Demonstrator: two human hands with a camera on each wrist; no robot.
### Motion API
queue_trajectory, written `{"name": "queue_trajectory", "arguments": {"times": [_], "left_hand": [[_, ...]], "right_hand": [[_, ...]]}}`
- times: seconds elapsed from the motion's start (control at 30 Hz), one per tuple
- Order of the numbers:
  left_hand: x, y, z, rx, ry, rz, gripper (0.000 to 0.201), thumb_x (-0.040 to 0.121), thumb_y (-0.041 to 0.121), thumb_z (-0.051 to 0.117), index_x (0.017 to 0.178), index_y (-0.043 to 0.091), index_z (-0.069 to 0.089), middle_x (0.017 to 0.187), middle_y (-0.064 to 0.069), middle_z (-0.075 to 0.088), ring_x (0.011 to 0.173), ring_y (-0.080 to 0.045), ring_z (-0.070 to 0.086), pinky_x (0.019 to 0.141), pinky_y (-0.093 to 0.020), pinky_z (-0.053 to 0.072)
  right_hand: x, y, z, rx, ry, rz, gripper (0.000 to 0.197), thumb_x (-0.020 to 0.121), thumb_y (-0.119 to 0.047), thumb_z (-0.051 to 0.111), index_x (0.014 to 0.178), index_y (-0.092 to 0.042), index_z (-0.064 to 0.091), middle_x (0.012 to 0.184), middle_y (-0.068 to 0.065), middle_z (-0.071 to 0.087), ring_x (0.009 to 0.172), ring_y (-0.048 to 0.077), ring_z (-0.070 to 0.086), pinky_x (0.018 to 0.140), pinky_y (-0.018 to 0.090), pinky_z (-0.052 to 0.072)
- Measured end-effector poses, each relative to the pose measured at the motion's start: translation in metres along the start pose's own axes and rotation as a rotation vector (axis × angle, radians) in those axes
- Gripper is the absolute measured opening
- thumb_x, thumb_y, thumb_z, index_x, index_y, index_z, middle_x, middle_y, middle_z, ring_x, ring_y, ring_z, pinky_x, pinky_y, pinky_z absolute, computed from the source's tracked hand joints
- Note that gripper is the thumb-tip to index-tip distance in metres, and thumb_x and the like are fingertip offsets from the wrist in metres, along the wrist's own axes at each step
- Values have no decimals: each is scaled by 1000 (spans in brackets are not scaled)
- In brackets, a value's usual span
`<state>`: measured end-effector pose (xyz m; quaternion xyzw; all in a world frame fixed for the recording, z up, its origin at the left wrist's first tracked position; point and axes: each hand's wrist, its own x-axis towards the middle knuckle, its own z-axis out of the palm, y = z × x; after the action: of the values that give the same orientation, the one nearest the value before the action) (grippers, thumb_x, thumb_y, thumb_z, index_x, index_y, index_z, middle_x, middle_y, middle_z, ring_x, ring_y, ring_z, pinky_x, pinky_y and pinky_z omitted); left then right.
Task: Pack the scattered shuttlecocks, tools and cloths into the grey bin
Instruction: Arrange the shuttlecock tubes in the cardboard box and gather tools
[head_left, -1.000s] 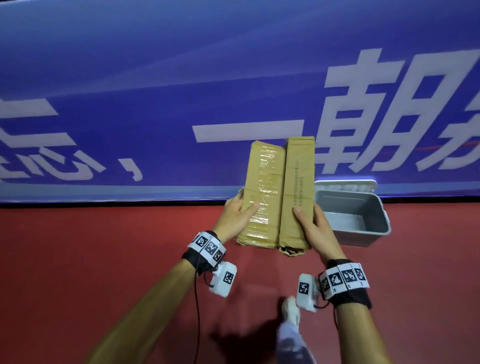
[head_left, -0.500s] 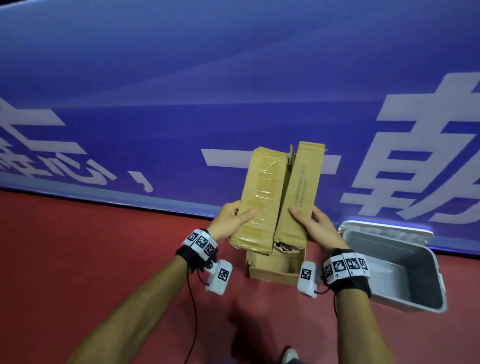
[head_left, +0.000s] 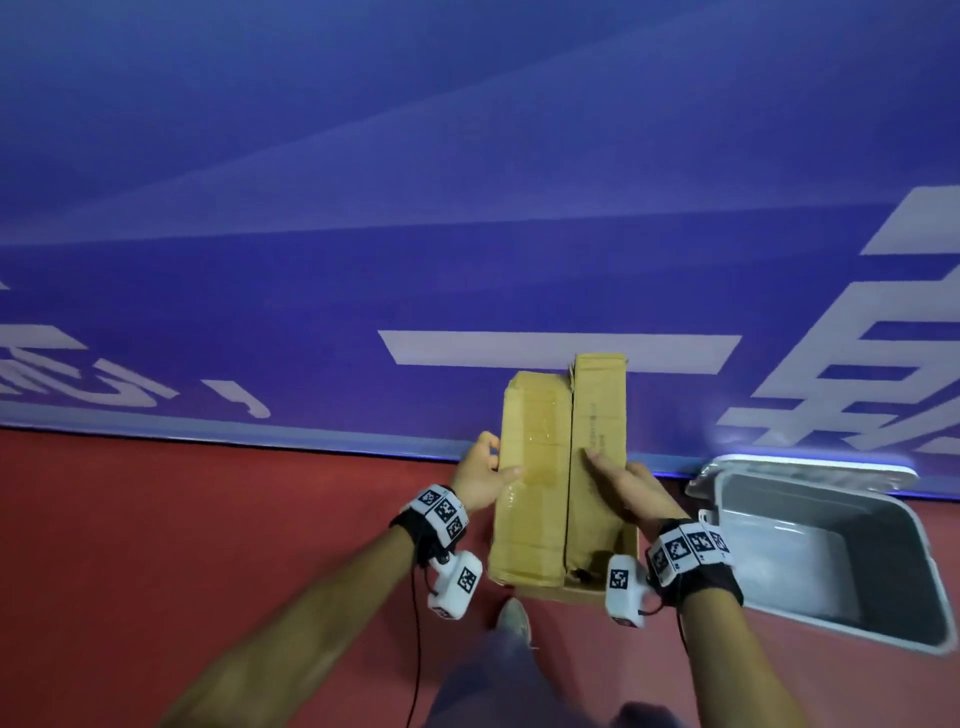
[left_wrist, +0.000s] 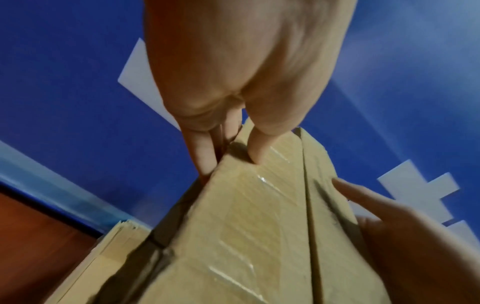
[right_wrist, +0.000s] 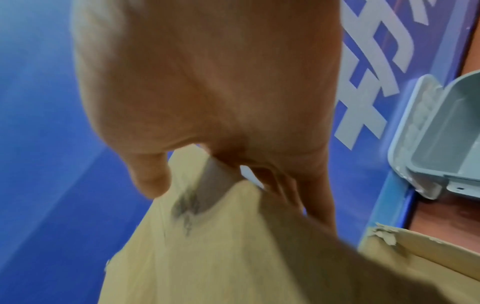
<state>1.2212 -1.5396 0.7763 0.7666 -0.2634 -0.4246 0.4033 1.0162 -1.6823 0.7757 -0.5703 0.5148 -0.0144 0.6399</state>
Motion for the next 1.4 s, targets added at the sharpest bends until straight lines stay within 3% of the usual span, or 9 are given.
{"name": "queue_trajectory", "arguments": {"times": [0.1, 0.2, 0.27, 0.43, 0.6, 1.0, 1.2, 1.3, 1.4], "left_hand": [[54, -24, 0, 31, -84, -58, 23, 94, 4, 67, 109, 14, 52, 110, -18, 75, 95, -32, 74, 83, -49, 61], [99, -59, 9, 85, -191, -86, 32, 88, 8, 68, 119, 11, 66, 115, -14, 75, 103, -26, 73, 94, -49, 58], [126, -93, 19, 89, -250, -155, 32, 89, 9, 68, 120, 13, 67, 116, -12, 75, 106, -28, 72, 91, -47, 59], [180, -196, 54, 87, -219, -308, 37, 91, 10, 71, 128, 11, 66, 120, -12, 73, 104, -26, 71, 87, -36, 59], [211, -306, 89, 179, -165, -342, 21, 87, 28, 68, 99, 10, 71, 96, -5, 76, 89, -23, 71, 81, -37, 59], [296, -379, 151, 115, -95, -422, 45, 99, 46, 49, 126, 13, 64, 116, -4, 72, 108, -22, 68, 94, -41, 57], [350, -429, 169, 134, -83, -472, 44, 101, 33, 50, 140, 14, 55, 134, 0, 65, 119, -19, 63, 100, -36, 53], [377, -455, 180, 135, -64, -516, 45, 100, 25, 49, 143, 14, 52, 139, -3, 62, 123, -22, 61, 103, -38, 51], [399, -471, 190, 131, -28, -529, 28, 99, 18, 48, 122, 12, 62, 118, -6, 69, 102, -20, 67, 85, -32, 56]], "right_hand": [[34, 7, 13, 15, 21, 54, 78, 81, -73, 68, 134, -16, 64, 127, -1, 69, 117, 21, 65, 110, 42, 46], [76, 40, 18, 22, 11, 129, 91, 63, -82, 74, 123, -13, 70, 107, -2, 78, 100, 18, 74, 101, 40, 55], [111, 72, 23, 15, 5, 192, 97, 55, -86, 75, 117, -11, 72, 102, 0, 80, 96, 19, 76, 97, 41, 58], [196, 148, 36, -77, -6, 332, 66, 84, -63, 70, 105, -1, 73, 88, 11, 78, 76, 27, 73, 68, 34, 57], [278, 221, 51, -219, -60, 356, 47, 93, -50, 67, 116, -9, 73, 107, 11, 75, 92, 23, 70, 73, 28, 56], [421, 314, 78, -500, 0, 305, 46, 91, -21, 75, 129, -2, 57, 122, 19, 67, 106, 32, 64, 83, 28, 48], [494, 353, 77, -241, -101, 430, 48, 89, -11, 74, 134, -14, 56, 121, 12, 67, 110, 30, 67, 96, 48, 58], [524, 370, 76, -157, -124, 472, 41, 91, -8, 71, 130, -15, 60, 118, 13, 69, 107, 31, 68, 87, 41, 59], [548, 386, 82, -107, -133, 476, 39, 90, -3, 69, 126, -17, 63, 114, 14, 70, 106, 32, 68, 86, 41, 57]]}}
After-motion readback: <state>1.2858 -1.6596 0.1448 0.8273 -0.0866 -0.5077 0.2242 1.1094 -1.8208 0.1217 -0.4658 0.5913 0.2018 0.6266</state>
